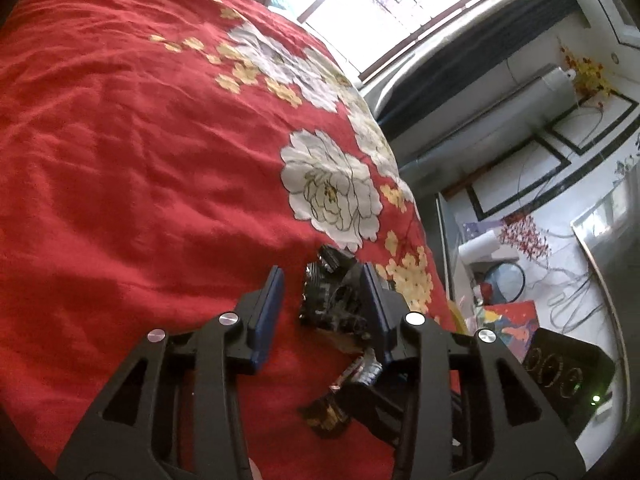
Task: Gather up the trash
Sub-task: 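Grasp the dark green wrapper with the left tool while the right tool grasps the brown wrapper, then carry the dark green and brown wrappers to the yellow bin and release both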
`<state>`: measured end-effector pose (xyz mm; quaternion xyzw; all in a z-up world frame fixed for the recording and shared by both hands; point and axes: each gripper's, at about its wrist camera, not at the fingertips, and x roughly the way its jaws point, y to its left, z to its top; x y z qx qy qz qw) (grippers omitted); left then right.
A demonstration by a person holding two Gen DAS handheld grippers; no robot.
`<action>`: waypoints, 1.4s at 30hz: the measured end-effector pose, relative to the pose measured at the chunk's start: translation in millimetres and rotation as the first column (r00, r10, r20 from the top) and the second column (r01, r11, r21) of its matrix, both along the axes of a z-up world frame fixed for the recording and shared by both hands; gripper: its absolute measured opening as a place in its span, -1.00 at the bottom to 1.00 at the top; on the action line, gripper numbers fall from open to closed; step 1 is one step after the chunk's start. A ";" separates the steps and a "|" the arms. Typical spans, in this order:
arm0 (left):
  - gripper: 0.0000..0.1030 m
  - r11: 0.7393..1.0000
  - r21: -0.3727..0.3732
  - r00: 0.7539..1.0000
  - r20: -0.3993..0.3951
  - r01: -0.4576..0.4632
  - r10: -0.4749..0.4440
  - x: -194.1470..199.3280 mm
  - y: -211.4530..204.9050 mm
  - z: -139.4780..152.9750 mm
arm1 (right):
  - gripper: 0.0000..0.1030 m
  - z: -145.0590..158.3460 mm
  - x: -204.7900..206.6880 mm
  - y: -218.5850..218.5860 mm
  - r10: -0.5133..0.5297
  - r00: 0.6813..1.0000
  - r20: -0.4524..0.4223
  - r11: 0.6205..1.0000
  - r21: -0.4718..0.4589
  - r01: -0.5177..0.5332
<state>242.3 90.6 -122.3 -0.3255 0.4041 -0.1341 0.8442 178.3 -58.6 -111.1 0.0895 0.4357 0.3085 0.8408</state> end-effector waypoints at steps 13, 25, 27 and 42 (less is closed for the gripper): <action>-0.62 0.991 0.119 0.998 0.026 0.058 -0.061 -2.0 -33.3 6.4 | -0.20 8.4 -23.0 -67.5 -0.095 0.995 -0.004 0.995 0.034 0.095; -0.91 0.958 0.259 0.980 0.123 0.123 -0.159 -21.3 -82.1 42.6 | -0.19 35.5 -19.4 -137.6 -0.259 0.964 0.065 0.964 0.087 0.253; -0.91 0.955 0.265 0.976 0.133 0.134 -0.174 -24.2 -90.2 47.1 | -0.20 41.9 -16.2 -148.3 -0.281 0.957 0.077 0.957 0.099 0.273; -0.91 0.923 0.304 0.937 0.180 0.236 -0.299 -43.3 -147.3 71.4 | -0.19 64.9 -16.4 -210.2 -0.416 0.895 0.162 0.909 0.119 0.400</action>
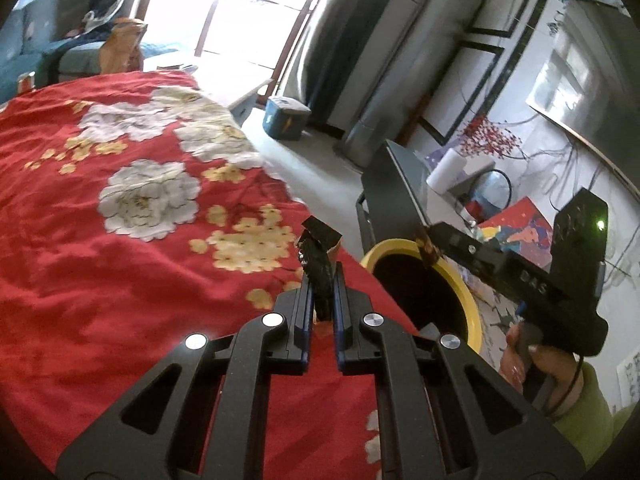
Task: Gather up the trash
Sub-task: 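Carry the dark green and brown wrappers to the yellow bin and release both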
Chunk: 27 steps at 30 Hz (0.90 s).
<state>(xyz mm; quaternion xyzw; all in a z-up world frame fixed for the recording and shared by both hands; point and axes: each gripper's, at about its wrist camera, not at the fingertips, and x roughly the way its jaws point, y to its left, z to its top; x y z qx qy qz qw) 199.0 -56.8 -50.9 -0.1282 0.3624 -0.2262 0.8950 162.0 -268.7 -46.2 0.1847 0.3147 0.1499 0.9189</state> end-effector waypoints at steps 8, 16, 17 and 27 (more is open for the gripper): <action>-0.91 0.998 0.021 0.998 0.015 0.067 -0.067 -7.1 -31.8 6.0 | -0.19 1.2 -1.7 -26.8 -0.067 0.998 0.018 0.998 -0.019 0.067; -0.91 0.989 0.050 0.990 0.019 0.140 -0.141 -12.8 -67.1 7.3 | -0.19 -0.3 -6.1 -60.1 -0.147 0.989 0.032 0.988 -0.048 0.148; -0.91 0.987 0.055 0.988 0.018 0.152 -0.153 -13.1 -72.9 7.1 | -0.19 -1.0 -6.6 -65.1 -0.158 0.987 0.032 0.986 -0.048 0.160; -0.91 0.969 0.088 0.973 0.004 0.231 -0.232 -14.6 -118.0 -1.4 | -0.19 -15.0 -10.2 -111.2 -0.231 0.973 -0.002 0.972 -0.038 0.230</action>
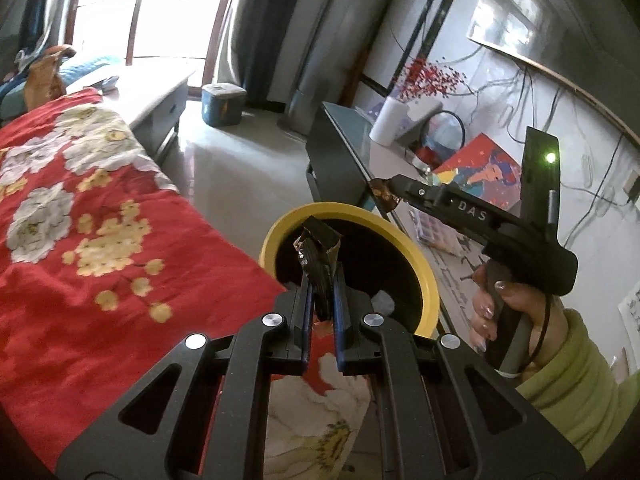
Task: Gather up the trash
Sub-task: 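Carry the dark green and brown wrappers to the yellow bin and release both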
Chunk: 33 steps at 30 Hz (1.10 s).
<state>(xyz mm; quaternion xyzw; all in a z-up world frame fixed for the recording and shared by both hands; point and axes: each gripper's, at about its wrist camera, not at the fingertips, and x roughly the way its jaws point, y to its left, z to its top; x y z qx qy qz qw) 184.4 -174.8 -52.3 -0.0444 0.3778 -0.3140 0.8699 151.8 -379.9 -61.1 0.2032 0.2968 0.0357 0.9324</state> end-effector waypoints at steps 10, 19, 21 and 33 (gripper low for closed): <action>-0.90 0.999 0.026 0.998 -0.038 0.042 -0.041 4.4 -31.3 -18.6 | -0.16 -23.9 -1.1 -37.1 -0.016 0.998 -0.066 0.999 0.035 0.018; -0.90 0.996 0.048 0.995 -0.074 0.073 -0.069 16.4 -54.4 -31.5 | -0.12 -46.1 -1.6 -54.7 -0.022 0.992 -0.122 0.997 0.066 0.030; -0.90 0.995 0.051 0.994 -0.078 0.081 -0.077 20.1 -59.6 -32.8 | -0.01 -48.4 -2.1 -58.2 -0.022 0.992 -0.127 0.997 0.073 0.032; -0.26 0.994 0.055 0.994 -0.069 0.093 -0.089 25.6 -69.1 -33.9 | 0.30 -45.3 -13.1 -79.4 -0.054 0.992 -0.117 0.992 0.106 0.067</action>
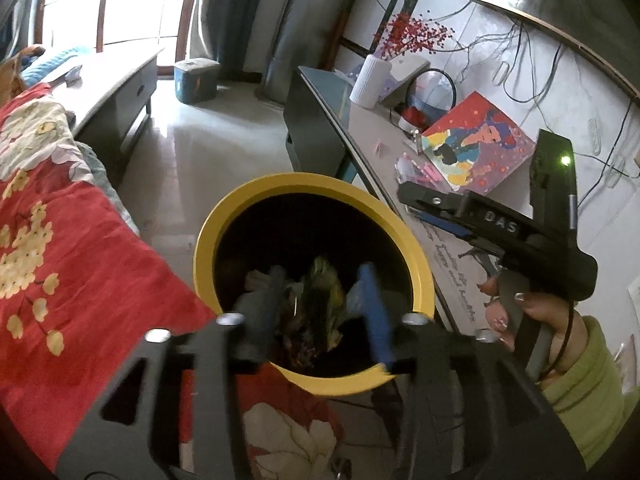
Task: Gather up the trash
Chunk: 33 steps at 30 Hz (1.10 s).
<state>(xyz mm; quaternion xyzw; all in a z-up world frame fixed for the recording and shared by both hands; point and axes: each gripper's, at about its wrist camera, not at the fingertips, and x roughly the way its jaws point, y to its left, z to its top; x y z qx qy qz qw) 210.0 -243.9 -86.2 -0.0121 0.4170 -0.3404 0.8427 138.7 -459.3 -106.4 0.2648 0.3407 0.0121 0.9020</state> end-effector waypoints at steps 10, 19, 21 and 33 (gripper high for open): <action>0.57 0.998 -0.016 0.998 0.022 -0.061 0.061 -3.3 18.4 12.6 | 0.67 28.6 -21.3 9.7 0.008 0.998 0.057 0.997 -0.074 -0.004; 0.78 0.988 -0.025 0.988 0.045 -0.149 0.150 -14.0 55.6 28.9 | 0.82 54.5 -48.4 41.1 0.048 0.993 0.109 0.986 -0.163 -0.030; 0.78 0.984 -0.025 0.982 0.057 -0.177 0.178 -18.1 66.4 33.4 | 0.85 60.8 -53.5 50.7 0.063 0.991 0.119 0.982 -0.182 -0.041; 0.78 0.950 -0.040 0.946 0.095 -0.308 0.311 -45.3 128.9 53.9 | 0.87 81.2 -79.8 113.1 0.142 0.973 0.181 0.961 -0.261 -0.091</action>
